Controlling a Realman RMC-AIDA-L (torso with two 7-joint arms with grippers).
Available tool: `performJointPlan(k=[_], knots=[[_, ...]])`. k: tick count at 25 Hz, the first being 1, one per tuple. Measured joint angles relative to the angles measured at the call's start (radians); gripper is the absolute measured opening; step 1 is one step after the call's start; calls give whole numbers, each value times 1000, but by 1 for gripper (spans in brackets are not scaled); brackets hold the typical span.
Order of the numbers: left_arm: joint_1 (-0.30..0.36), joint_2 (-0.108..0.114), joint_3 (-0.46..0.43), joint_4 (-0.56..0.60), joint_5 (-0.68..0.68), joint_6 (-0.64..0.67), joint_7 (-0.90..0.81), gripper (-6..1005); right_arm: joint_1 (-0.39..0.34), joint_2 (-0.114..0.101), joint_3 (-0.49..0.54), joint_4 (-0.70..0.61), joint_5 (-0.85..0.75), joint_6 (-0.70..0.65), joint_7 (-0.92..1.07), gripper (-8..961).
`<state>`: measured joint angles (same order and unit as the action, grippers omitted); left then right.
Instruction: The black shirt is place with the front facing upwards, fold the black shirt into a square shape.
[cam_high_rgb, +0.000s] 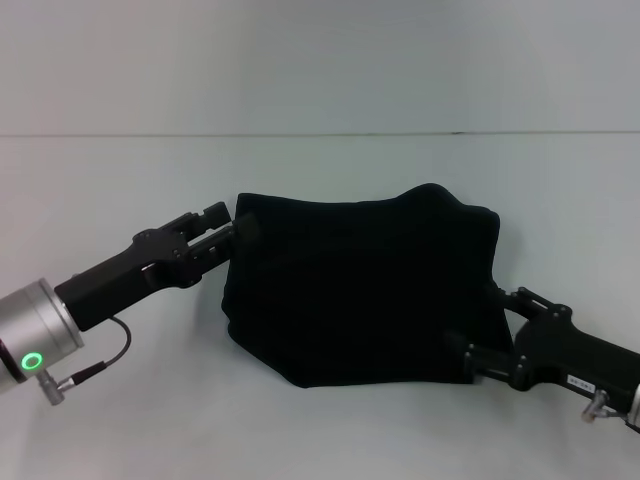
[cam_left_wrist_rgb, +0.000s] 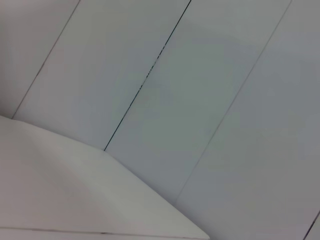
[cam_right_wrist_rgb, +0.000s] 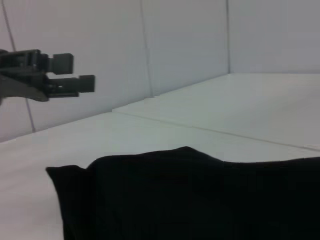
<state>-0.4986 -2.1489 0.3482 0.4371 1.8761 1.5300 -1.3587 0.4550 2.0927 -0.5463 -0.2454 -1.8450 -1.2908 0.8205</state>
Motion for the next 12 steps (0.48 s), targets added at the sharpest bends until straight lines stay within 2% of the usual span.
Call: performJointPlan(k=[7, 12], knots=[[-10, 0, 0, 0, 0, -23, -32, 656, -20, -3, 63, 1, 0, -4, 2, 913], [-21, 7, 0, 0, 0, -69, -139, 655, -24, -3, 80, 2, 0, 13, 6, 913]])
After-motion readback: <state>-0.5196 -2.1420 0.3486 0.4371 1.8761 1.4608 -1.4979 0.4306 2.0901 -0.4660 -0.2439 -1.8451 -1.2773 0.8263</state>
